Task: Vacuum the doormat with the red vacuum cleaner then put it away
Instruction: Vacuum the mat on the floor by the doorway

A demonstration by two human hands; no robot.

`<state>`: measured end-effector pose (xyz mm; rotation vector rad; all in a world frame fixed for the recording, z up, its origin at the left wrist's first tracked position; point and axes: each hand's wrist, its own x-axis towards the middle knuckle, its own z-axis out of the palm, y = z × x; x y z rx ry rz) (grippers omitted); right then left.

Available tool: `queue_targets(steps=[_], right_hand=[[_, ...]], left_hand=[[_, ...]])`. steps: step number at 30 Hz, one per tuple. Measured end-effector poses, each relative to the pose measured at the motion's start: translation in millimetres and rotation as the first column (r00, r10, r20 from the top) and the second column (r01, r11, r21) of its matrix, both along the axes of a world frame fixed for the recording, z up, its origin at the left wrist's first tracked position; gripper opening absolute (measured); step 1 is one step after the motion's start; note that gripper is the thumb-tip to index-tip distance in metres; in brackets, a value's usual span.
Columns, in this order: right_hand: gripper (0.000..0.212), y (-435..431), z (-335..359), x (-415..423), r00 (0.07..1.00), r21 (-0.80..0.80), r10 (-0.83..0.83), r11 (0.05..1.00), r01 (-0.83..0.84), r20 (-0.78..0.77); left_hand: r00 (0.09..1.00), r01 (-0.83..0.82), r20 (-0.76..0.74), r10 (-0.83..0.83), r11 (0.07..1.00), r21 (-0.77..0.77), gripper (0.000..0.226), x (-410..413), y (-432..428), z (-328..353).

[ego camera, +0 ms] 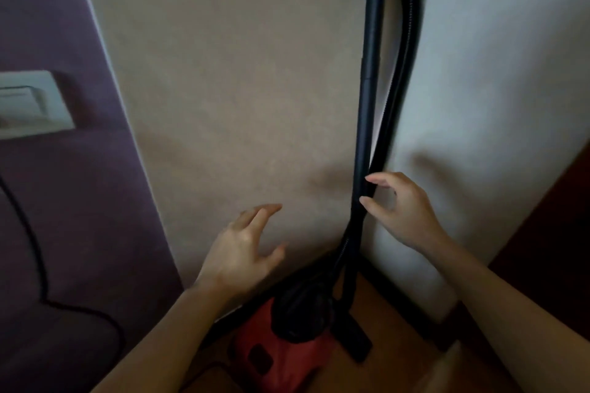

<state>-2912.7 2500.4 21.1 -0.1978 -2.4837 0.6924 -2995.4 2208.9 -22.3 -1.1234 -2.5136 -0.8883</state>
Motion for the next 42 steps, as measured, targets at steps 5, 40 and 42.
queue_targets(steps=[5, 40, 42], right_hand=[[0.040, 18.5, 46.0, -26.0, 0.993, -0.032, 0.010, 0.999, -0.007, 0.115], [0.043, 58.9, 302.8, -176.3, 0.929, -0.389, -0.084, 0.892, 0.231, 0.360], [0.038, 56.6, 295.0, -179.5, 0.944, -0.466, -0.085, 0.854, 0.233, 0.318]], left_hand=[[0.999, 0.047, 0.022, -0.048, 0.998, 0.049, 0.058, -30.3, 55.9, 92.0], [0.916, 0.301, 0.352, -0.193, 0.910, -0.286, 0.064, -162.4, 204.3, 446.4], [0.908, 0.331, 0.353, -0.223, 0.901, -0.282, 0.068, -168.7, 205.6, 443.6]])
